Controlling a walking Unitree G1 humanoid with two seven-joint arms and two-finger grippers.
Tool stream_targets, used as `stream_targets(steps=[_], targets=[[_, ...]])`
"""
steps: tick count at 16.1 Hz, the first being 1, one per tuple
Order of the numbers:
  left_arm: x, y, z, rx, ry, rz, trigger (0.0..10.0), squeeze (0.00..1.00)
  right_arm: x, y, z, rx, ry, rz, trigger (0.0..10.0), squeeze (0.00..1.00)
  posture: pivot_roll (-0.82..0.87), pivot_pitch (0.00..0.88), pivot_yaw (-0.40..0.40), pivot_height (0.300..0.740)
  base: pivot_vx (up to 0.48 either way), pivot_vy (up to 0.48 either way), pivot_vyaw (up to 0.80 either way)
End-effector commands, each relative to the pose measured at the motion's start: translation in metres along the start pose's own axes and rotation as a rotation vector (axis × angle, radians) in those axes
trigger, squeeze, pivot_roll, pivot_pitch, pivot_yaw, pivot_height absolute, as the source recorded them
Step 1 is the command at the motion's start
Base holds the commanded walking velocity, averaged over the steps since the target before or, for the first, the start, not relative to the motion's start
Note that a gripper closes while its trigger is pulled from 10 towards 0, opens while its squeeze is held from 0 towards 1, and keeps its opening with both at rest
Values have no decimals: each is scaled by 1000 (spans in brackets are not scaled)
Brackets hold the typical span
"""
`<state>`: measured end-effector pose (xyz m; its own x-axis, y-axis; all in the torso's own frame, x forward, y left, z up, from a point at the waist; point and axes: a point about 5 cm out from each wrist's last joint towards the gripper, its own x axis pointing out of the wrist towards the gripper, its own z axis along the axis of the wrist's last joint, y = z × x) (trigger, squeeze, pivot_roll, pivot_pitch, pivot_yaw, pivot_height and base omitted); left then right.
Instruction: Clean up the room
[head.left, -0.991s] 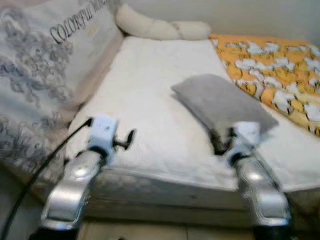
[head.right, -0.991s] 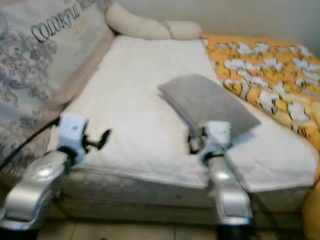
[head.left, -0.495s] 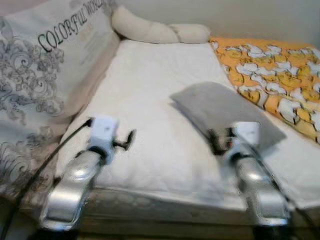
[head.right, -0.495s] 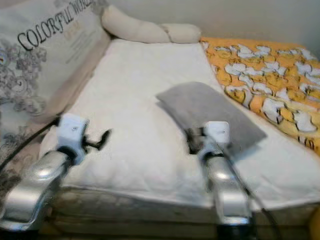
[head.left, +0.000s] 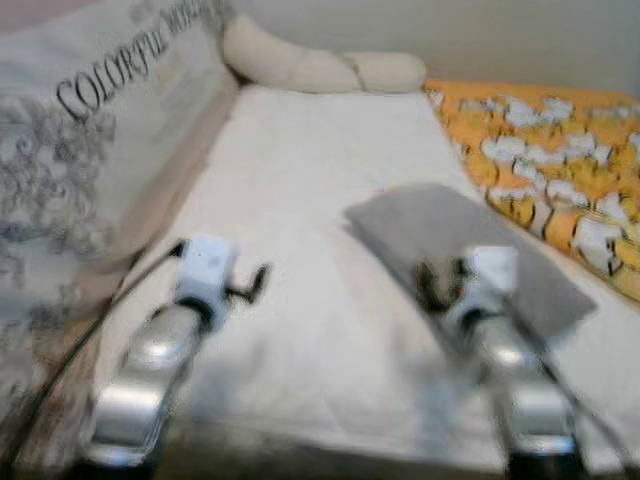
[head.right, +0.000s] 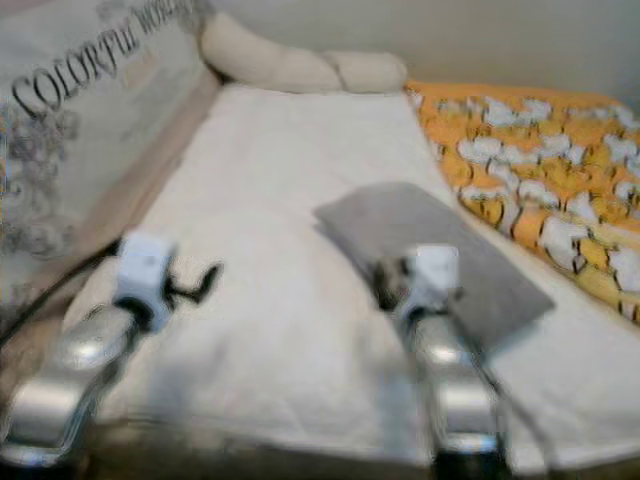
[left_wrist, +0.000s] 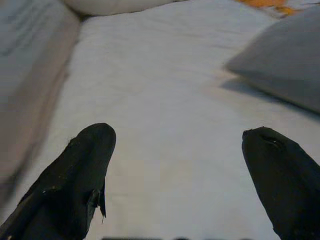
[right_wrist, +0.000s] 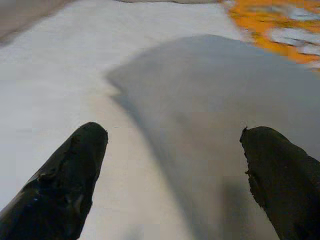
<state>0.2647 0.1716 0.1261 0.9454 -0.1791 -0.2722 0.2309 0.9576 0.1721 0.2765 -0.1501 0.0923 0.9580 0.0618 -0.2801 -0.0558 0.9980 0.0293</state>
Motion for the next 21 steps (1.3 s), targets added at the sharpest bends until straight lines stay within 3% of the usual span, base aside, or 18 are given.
stream_targets(steps=[1, 6, 9, 11, 12, 16, 18, 19, 20, 21], targets=[[2, -7, 6, -1, -25, -22, 10000, 0, -2, -14, 3, -16, -14, -44, 10000, 0, -109, 0, -40, 740, 0, 0, 0], [1, -9, 6, 27, -29, -35, 10000, 0, -2, -19, 0, -22, 7, -77, 10000, 0, -108, 0, -38, 740, 0, 0, 0], [1, -9, 5, 40, -29, -40, 10000, 0, -2, -30, -2, -30, 19, -139, 10000, 0, -110, 0, -37, 740, 0, 0, 0], [0, -13, 7, 95, -25, -88, 10000, 0, -2, -43, -1, -37, 36, -212, 10000, 0, -112, 0, -34, 740, 0, 0, 0], [-3, -19, 9, 114, -25, -177, 10000, 0, -1, -61, 0, -70, 46, -257, 10000, 0, -112, 0, -34, 740, 0, 0, 0], [-7, -24, 10, 88, -36, -283, 10000, 0, -4, -123, 6, -154, 68, -470, 10000, 0, -106, 0, -38, 740, 0, 0, 0], [-6, -24, 12, 101, -34, -302, 10000, 0, -11, -163, -4, -170, 151, -638, 10000, 0, -101, 0, -38, 740, 0, 0, 0], [-6, -24, 12, 101, -34, -303, 10000, 0, -11, -166, -7, -168, 172, -644, 10000, 0, -101, 0, -36, 740, 0, 0, 0], [-6, -25, 12, 102, -34, -311, 10000, 0, -5, -158, -26, -139, 285, -562, 10000, 0, -100, 0, -34, 740, 0, 0, 0], [-6, -25, 12, 109, -32, -317, 10000, 0, 3, -143, -34, -146, 320, -459, 10000, 0, -101, 0, -27, 740, 0, 0, 0]])
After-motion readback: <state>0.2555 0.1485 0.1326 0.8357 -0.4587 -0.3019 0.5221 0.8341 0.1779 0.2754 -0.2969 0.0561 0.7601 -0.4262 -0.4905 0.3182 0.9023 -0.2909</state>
